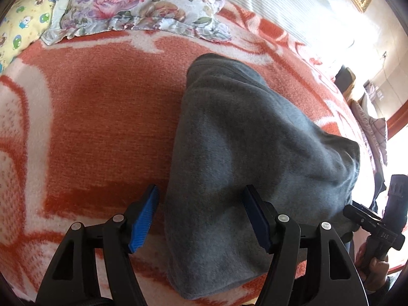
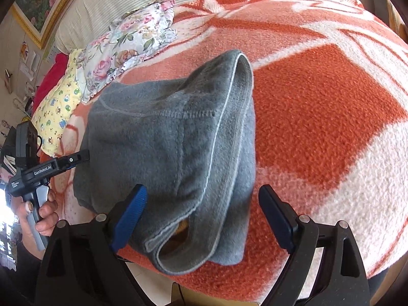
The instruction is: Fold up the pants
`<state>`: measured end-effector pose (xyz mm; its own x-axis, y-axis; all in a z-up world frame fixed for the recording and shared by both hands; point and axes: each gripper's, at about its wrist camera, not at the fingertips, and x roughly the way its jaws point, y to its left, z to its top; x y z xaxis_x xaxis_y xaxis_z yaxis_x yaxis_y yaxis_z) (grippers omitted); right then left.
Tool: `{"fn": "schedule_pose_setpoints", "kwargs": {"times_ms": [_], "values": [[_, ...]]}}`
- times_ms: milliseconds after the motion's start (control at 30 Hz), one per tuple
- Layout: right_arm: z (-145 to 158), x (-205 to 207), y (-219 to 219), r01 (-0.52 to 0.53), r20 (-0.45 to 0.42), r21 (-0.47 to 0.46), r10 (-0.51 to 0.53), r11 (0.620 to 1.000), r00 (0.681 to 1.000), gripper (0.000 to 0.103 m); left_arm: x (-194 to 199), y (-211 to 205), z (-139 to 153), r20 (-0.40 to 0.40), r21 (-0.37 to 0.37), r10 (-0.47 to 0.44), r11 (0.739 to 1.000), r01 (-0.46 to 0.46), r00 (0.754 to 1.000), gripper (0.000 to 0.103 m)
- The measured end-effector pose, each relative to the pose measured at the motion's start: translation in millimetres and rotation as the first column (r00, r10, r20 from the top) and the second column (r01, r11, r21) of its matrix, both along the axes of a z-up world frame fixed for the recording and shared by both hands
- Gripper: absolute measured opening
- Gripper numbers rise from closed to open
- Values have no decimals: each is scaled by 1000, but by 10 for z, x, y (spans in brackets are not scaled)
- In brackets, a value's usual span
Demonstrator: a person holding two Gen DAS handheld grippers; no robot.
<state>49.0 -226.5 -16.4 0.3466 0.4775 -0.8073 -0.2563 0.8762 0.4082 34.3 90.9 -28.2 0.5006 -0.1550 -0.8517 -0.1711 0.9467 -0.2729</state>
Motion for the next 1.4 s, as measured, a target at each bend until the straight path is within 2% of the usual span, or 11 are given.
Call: {"fn": "schedule_pose_setpoints", "kwargs": {"times_ms": [133,200,367,433,500,633,733,867,967,1133,1400], "values": [[-89,46,25,13,-23,-4,-13,1000,1000,89,56,49,-57,-7,-8,-10,1000,10,1000,79],[-143,60,14,26,-34,17,-25,1000,999,91,104,42,-130,-30,-15,-23,1000,22,999,79],[-151,26,112,-1,-10,-3,1,1000,1000,92,226,-40,-296,-58,-130,-64,990,56,996,79],[-152,-8,163,-32,6,-21,32,999,999,84,248,-69,-319,-49,-134,-69,989,62,996,79],[-146,-40,182,-46,25,-37,47,998,999,71,239,-63,-328,-39,-156,-73,985,67,997,72],[-61,-82,163,-55,73,-34,57,998,996,51,183,-45,-258,8,-199,-82,977,82,997,33],[44,-121,176,-63,126,-45,68,997,990,39,125,-84,-126,59,-191,-81,977,91,995,22],[192,-89,157,-59,167,-6,59,998,984,31,70,-133,41,110,-160,-77,983,95,991,18],[303,42,187,-59,185,19,55,998,981,28,27,-77,199,158,-168,-60,982,87,986,17],[488,324,428,-105,239,55,89,993,967,27,48,97,432,211,-104,-25,993,48,977,17],[664,947,992,-169,328,65,139,983,934,26,466,551,602,234,-59,45,998,-32,971,17]]}}
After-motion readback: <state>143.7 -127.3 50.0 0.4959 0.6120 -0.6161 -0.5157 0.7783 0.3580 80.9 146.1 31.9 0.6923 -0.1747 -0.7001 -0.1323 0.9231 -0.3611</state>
